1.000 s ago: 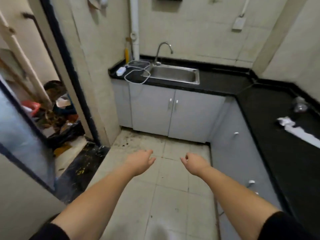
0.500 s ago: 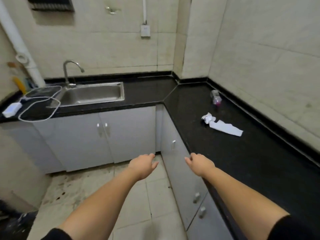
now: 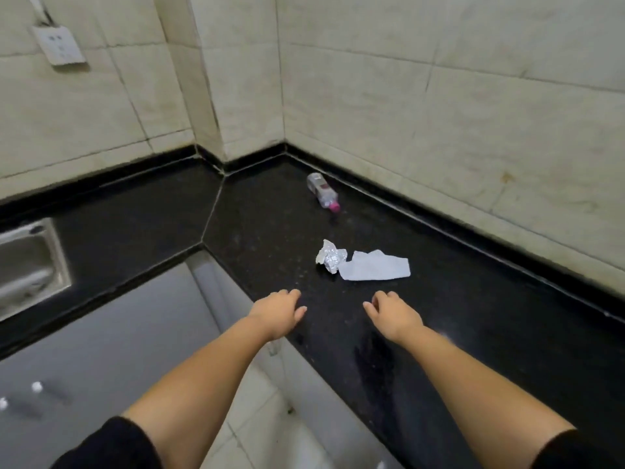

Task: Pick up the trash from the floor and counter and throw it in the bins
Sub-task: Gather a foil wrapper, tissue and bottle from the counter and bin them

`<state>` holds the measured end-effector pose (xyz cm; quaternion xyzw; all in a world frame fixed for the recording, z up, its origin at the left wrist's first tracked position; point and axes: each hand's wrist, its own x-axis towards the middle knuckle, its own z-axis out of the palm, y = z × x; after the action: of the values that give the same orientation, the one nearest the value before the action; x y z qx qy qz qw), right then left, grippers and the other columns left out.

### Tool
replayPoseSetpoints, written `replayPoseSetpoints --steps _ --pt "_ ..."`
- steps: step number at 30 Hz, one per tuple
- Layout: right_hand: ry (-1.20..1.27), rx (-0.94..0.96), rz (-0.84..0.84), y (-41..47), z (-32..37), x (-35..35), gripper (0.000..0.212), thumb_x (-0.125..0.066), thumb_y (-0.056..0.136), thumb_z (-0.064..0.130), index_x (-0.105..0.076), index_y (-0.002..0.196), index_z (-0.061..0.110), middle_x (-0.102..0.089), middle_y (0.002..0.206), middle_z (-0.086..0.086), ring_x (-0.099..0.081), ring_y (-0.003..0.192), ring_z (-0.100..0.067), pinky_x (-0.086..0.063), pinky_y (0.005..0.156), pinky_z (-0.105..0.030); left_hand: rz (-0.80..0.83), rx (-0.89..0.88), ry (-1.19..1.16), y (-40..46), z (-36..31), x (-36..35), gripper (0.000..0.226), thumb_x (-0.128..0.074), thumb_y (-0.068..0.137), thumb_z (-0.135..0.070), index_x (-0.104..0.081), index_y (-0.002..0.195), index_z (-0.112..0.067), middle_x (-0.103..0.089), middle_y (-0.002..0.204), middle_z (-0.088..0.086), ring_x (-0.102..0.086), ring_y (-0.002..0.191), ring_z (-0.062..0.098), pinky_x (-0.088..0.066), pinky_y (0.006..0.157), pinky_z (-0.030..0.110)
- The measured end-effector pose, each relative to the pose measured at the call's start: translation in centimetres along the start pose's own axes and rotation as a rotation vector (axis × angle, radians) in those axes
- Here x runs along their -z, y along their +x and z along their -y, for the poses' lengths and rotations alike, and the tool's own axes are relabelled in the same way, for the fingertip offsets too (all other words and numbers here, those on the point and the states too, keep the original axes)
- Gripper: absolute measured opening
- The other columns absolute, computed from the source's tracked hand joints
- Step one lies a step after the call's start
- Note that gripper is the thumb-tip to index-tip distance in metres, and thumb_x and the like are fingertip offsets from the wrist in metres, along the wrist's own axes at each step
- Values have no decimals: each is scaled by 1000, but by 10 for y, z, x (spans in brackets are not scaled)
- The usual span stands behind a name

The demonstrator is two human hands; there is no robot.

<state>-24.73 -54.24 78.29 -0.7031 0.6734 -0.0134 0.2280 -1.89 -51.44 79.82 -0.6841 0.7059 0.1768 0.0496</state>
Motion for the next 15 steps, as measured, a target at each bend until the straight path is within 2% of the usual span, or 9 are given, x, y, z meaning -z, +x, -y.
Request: replayPoseSetpoints --steps 4,7,10,13,15 --pt "4 -33 -58 46 -12 7 47 -42 96 41 -37 138 19 -39 138 -9 -53 117 -29 -51 85 -40 -2 -125 30 70 -19 1 52 -40 97 -39 -29 143 -17 -43 136 13 -44 125 32 -46 99 47" --pt "-24 -33 -55 86 -18 14 53 -45 95 41 -30 143 25 -26 149 -8 -42 127 -28 -51 90 -42 -46 -173 25 113 -33 -2 55 -45 95 -36 -27 144 -20 -38 140 12 -39 128 32 -46 98 47" --pt "-30 -70 -16 116 -20 12 58 -45 94 44 -24 146 29 -13 156 -7 -31 136 -28 -46 97 -43 -52 -215 55 147 -39 -3 58 -48 93 -34 -25 146 -24 -22 153 13 -22 141 31 -38 108 47" --pt "-20 -133 24 139 -23 3 62 -46 92 50 -21 146 33 -13 156 -5 -31 135 -28 -43 99 -44 19 -227 69 175 -36 -10 65 -52 92 -35 -21 148 -28 -3 160 12 -3 148 31 -29 115 52" --pt "-89 -138 45 146 -25 -2 60 -47 90 52 -26 143 35 -22 151 -5 -32 132 -28 -44 95 -43 54 -225 27 185 -35 -17 66 -56 89 -35 -24 146 -28 -4 159 11 -4 147 31 -37 110 52"
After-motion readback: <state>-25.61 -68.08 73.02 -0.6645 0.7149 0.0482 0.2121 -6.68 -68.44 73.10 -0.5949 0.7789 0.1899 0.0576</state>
